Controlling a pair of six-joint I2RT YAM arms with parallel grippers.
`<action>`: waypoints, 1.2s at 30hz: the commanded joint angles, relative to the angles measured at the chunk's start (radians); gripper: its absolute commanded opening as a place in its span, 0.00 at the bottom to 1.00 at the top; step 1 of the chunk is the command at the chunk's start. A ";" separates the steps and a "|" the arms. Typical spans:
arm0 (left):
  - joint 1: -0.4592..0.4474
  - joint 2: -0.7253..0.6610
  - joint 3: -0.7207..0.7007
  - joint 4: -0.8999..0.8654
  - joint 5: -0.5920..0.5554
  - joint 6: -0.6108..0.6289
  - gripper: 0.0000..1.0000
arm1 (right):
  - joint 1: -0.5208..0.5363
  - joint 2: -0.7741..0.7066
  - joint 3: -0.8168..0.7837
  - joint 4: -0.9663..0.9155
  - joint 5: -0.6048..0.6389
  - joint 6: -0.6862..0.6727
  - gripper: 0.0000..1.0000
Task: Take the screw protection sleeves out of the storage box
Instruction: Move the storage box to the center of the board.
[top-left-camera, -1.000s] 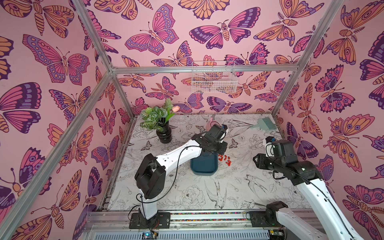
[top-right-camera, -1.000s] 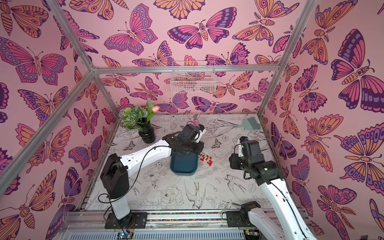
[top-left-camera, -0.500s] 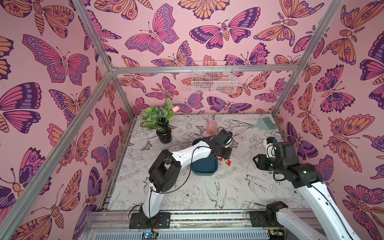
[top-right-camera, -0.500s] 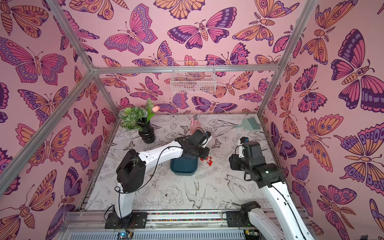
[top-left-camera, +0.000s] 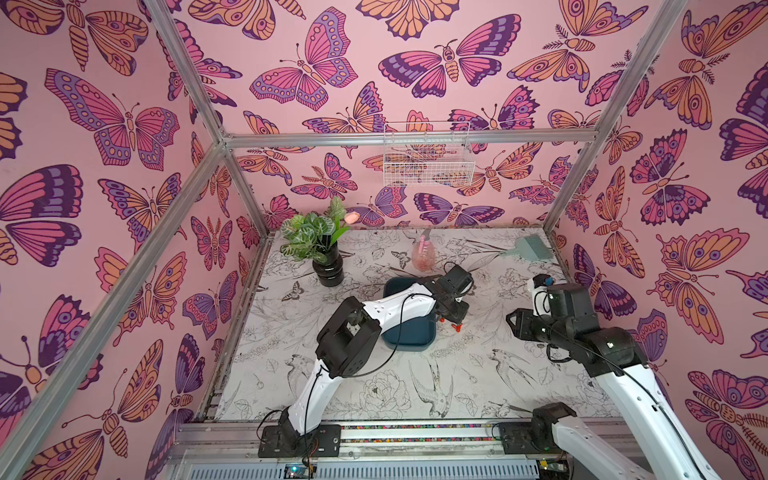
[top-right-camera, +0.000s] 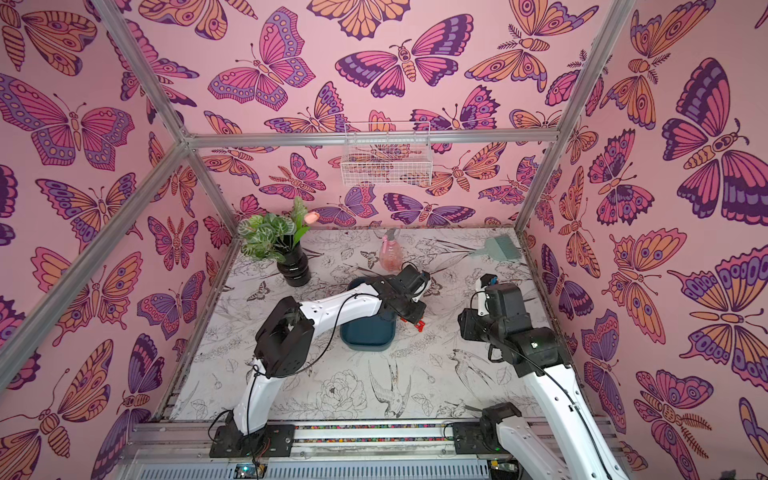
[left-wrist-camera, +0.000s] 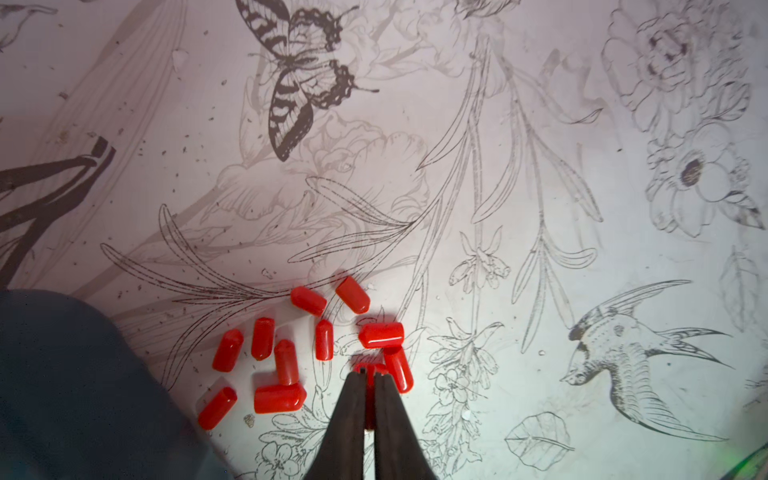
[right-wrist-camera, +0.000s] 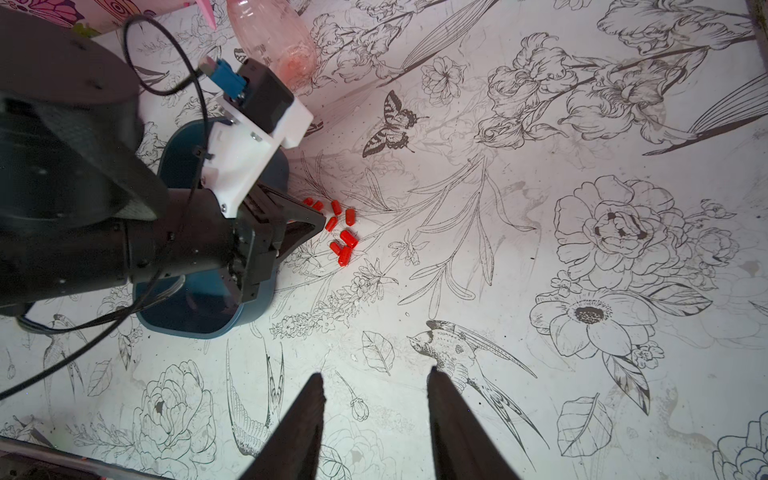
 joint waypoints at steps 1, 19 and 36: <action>-0.005 0.033 0.026 -0.046 -0.037 0.022 0.10 | -0.007 -0.001 -0.001 0.005 -0.009 -0.006 0.45; -0.007 0.082 0.070 -0.102 -0.090 0.035 0.10 | -0.007 0.000 -0.001 0.005 -0.017 -0.006 0.45; 0.027 0.078 0.064 -0.125 -0.151 0.038 0.09 | -0.008 0.001 -0.001 0.006 -0.026 -0.007 0.45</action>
